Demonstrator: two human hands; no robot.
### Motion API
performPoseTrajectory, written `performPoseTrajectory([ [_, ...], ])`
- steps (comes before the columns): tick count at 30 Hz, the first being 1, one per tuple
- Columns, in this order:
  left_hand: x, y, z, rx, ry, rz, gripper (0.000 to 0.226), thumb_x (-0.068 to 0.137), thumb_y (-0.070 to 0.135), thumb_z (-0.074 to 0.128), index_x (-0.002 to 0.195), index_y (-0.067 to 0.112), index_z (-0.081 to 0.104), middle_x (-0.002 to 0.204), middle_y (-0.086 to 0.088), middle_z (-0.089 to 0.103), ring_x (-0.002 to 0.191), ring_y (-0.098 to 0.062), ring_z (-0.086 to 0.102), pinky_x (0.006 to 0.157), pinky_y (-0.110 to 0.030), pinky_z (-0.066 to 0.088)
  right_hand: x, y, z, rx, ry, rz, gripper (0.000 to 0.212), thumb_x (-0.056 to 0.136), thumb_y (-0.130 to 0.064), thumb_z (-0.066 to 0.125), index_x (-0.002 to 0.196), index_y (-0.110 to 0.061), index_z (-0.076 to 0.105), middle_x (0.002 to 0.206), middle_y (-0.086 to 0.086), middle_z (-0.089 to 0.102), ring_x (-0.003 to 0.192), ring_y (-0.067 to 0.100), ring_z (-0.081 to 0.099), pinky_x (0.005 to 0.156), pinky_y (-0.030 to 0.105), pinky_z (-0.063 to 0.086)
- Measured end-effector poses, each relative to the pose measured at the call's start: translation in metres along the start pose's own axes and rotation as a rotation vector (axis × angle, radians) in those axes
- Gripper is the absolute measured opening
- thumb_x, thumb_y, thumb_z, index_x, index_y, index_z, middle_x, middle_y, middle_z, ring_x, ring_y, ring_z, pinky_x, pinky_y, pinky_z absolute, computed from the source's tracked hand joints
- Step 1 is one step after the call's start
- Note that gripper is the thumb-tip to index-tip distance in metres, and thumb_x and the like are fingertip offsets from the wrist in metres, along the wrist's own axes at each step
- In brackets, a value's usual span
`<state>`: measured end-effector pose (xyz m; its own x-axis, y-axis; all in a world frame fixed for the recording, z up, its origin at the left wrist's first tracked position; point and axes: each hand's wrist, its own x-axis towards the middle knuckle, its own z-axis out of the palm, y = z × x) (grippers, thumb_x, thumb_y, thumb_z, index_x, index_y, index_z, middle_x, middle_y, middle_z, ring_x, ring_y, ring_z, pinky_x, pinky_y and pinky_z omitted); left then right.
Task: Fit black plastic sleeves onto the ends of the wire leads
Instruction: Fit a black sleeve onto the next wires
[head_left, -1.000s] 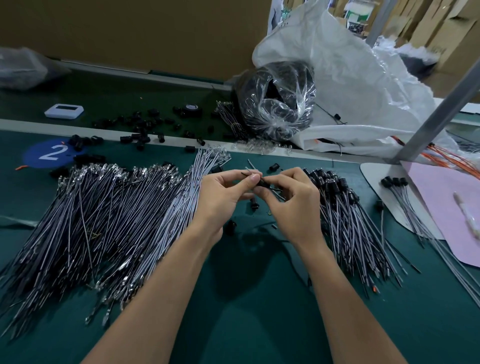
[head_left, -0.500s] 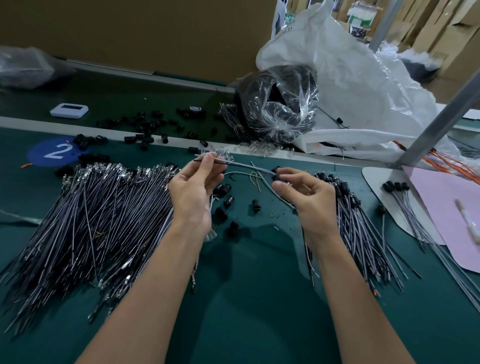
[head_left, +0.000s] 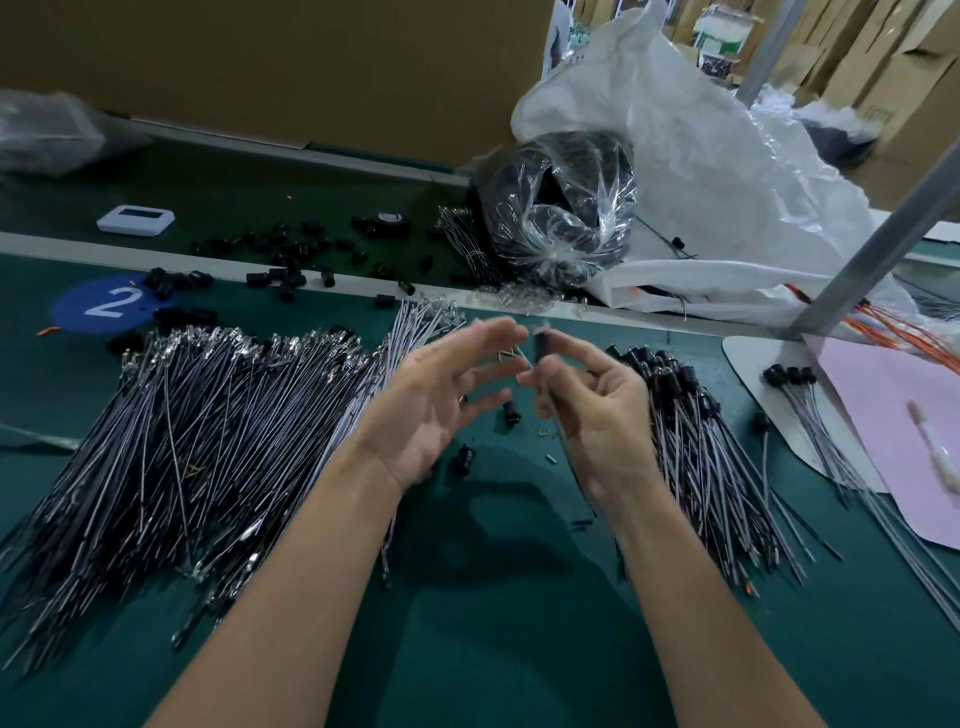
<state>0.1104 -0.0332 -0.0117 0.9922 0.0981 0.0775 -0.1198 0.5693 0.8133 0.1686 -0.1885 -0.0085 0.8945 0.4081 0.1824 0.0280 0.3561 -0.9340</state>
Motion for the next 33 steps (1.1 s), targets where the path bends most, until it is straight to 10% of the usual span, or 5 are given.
performPoseTrajectory([
  [8,0.007,-0.011,0.003,0.063,0.118,0.078,0.019,0.068,0.010,0.073,0.087,0.010,0.078,0.090,-0.011,0.076,0.081,-0.017,0.072,0.075,-0.025,0.058,-0.004,0.009,0.008,-0.317,-0.037,-0.062,0.032,0.083,-0.003,0.073,0.112,-0.008,0.060,0.076,0.007,0.075,0.063,0.013,0.063,0.063,0.021,0.053],
  [33,0.003,-0.004,0.015,0.161,0.257,0.215,0.024,0.080,0.028,0.067,0.101,0.021,0.075,0.099,-0.005,0.076,0.088,-0.013,0.070,0.077,-0.026,0.054,-0.003,0.010,0.010,-0.354,-0.023,-0.053,0.005,0.084,-0.003,0.070,0.084,-0.008,0.070,0.071,0.007,0.075,0.061,0.016,0.070,0.061,0.022,0.056],
])
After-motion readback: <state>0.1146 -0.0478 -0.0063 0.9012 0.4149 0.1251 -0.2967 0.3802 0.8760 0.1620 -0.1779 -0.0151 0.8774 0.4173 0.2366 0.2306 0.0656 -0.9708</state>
